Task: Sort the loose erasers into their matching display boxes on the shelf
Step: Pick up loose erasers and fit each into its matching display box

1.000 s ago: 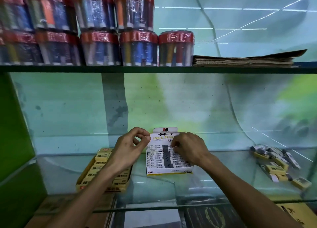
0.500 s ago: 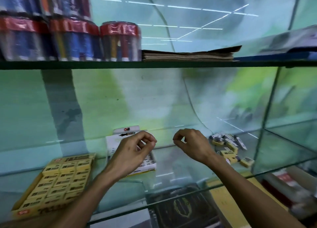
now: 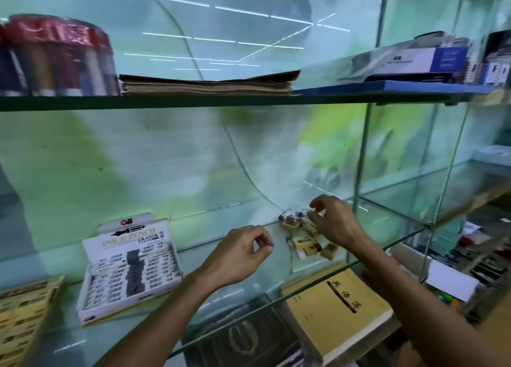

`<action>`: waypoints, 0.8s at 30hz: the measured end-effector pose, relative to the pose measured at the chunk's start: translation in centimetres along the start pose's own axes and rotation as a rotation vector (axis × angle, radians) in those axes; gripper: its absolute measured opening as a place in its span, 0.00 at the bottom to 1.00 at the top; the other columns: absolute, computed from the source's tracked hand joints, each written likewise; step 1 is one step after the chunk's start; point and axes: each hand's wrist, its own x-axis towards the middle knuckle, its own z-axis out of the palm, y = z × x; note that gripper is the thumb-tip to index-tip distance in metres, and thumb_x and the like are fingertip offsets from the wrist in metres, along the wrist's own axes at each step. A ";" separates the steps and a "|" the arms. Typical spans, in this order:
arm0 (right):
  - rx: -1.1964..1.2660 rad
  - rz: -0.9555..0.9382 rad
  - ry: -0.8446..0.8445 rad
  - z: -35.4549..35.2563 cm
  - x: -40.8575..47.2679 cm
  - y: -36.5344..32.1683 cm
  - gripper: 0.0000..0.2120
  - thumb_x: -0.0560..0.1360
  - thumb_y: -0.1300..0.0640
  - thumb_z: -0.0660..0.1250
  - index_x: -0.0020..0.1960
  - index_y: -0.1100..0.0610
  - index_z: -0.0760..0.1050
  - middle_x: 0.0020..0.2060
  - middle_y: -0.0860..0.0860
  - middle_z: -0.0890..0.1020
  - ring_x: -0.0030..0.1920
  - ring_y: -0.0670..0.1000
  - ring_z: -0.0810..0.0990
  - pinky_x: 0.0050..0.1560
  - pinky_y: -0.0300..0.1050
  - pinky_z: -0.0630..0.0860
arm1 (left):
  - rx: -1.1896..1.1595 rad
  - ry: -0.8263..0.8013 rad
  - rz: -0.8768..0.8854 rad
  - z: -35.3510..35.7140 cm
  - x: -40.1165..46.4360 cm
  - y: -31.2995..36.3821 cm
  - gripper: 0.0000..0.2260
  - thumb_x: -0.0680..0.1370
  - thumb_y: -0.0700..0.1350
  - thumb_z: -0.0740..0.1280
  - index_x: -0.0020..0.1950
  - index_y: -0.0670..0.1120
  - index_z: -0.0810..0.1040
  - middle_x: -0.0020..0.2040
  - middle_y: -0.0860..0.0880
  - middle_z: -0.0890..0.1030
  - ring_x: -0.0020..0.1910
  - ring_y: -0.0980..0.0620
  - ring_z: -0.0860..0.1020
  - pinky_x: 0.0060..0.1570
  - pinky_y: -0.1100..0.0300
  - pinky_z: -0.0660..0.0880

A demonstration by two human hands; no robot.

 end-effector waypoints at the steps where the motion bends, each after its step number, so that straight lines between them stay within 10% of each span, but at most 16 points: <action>1: -0.006 0.042 -0.002 -0.4 0.1 0.6 0.14 0.77 0.51 0.67 0.60 0.56 0.77 0.54 0.54 0.81 0.49 0.53 0.78 0.47 0.43 0.72 | -0.008 -0.004 -0.003 0.4 0.5 0.2 0.02 0.79 0.50 0.66 0.49 0.55 0.78 0.45 0.60 0.78 0.40 0.55 0.76 0.41 0.63 0.73; 6: 0.039 0.178 -0.125 -1.2 0.9 1.8 0.16 0.77 0.49 0.67 0.60 0.58 0.76 0.48 0.54 0.84 0.42 0.51 0.79 0.41 0.42 0.72 | -0.093 0.022 -0.029 1.8 2.7 1.4 0.02 0.79 0.49 0.67 0.49 0.53 0.79 0.45 0.59 0.79 0.38 0.57 0.75 0.37 0.70 0.70; 11: 0.023 0.126 -0.168 -1.0 1.3 2.0 0.09 0.76 0.59 0.66 0.39 0.58 0.81 0.31 0.50 0.82 0.33 0.52 0.79 0.31 0.38 0.73 | -0.135 0.034 -0.046 2.1 3.7 1.8 0.03 0.78 0.49 0.68 0.49 0.52 0.80 0.46 0.57 0.81 0.38 0.57 0.76 0.37 0.72 0.70; 24: 0.980 0.173 -0.122 -0.6 0.1 -1.2 0.06 0.78 0.66 0.66 0.55 0.64 0.75 0.44 0.62 0.81 0.41 0.55 0.82 0.44 0.46 0.80 | -0.392 0.142 -0.217 -0.1 3.1 0.8 0.04 0.78 0.50 0.68 0.51 0.53 0.79 0.48 0.55 0.82 0.38 0.55 0.81 0.38 0.63 0.75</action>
